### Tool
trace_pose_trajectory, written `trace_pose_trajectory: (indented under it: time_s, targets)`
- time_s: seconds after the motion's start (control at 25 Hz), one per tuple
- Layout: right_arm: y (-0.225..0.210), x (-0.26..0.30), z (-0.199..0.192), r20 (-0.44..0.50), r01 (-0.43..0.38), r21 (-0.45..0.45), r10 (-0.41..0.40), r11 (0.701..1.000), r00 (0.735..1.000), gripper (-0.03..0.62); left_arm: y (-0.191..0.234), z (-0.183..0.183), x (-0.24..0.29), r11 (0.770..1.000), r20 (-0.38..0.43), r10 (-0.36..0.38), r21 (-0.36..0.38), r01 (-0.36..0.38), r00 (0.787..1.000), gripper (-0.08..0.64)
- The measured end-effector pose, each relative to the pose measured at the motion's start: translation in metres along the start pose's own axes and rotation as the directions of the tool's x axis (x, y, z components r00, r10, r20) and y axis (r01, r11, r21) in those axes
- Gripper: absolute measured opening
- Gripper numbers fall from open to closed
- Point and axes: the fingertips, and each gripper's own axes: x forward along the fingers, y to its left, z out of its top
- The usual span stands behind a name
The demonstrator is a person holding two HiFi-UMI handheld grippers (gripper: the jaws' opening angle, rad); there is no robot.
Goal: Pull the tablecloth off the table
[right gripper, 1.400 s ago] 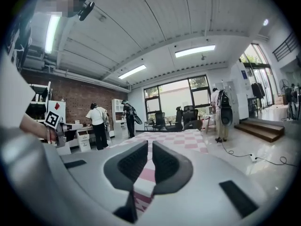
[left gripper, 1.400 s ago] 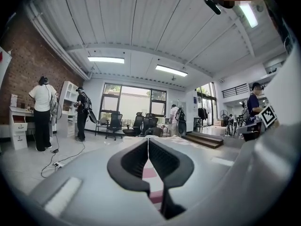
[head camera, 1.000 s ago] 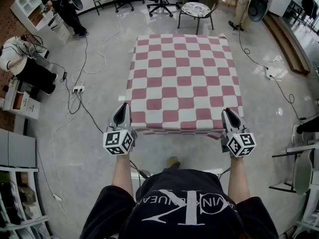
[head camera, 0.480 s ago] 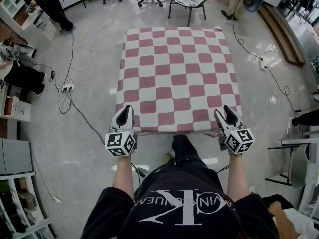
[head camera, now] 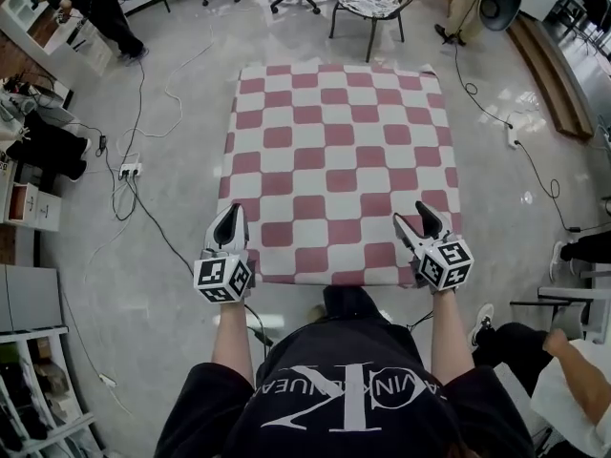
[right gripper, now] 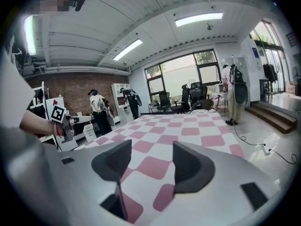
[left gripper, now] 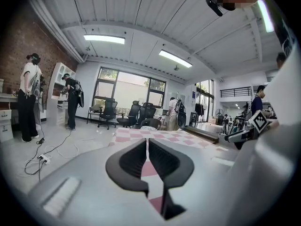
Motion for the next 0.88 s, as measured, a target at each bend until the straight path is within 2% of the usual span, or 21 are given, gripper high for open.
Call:
trace_pose_trajectory:
  time_s: [0.24,0.4,0.52,0.64,0.76,0.88]
  targets:
    - [-0.028,0.034,-0.008,-0.142,-0.074,-0.103,0.059,0.992,0.988,0.267,-0.008,-0.001,0.041,1.0,-0.035,-0.007,0.017,0.008,0.999,0.011]
    - [-0.047,0.059,-0.01,-0.253,-0.158,-0.204,0.104,0.966,0.962,0.3,-0.007,0.004,0.063,1.0,-0.055,0.007,0.027,-0.005,0.998,0.011]
    - [-0.068,0.076,-0.013,-0.348,-0.236,-0.26,0.137,0.936,0.927,0.326,-0.007,0.006,0.08,0.999,-0.072,0.013,0.036,-0.011,0.997,0.011]
    - [-0.096,0.092,-0.017,-0.439,-0.291,-0.327,0.127,0.899,0.889,0.357,-0.009,0.005,0.098,0.999,-0.091,0.018,0.046,-0.014,0.996,0.011]
    - [-0.119,0.105,-0.023,-0.54,-0.361,-0.373,0.116,0.855,0.834,0.374,-0.011,0.004,0.111,0.998,-0.109,0.022,0.053,-0.016,0.994,0.011]
    - [-0.134,0.115,-0.027,-0.605,-0.421,-0.369,0.13,0.829,0.785,0.385,-0.016,0.003,0.122,0.998,-0.125,0.02,0.058,-0.013,0.992,0.011]
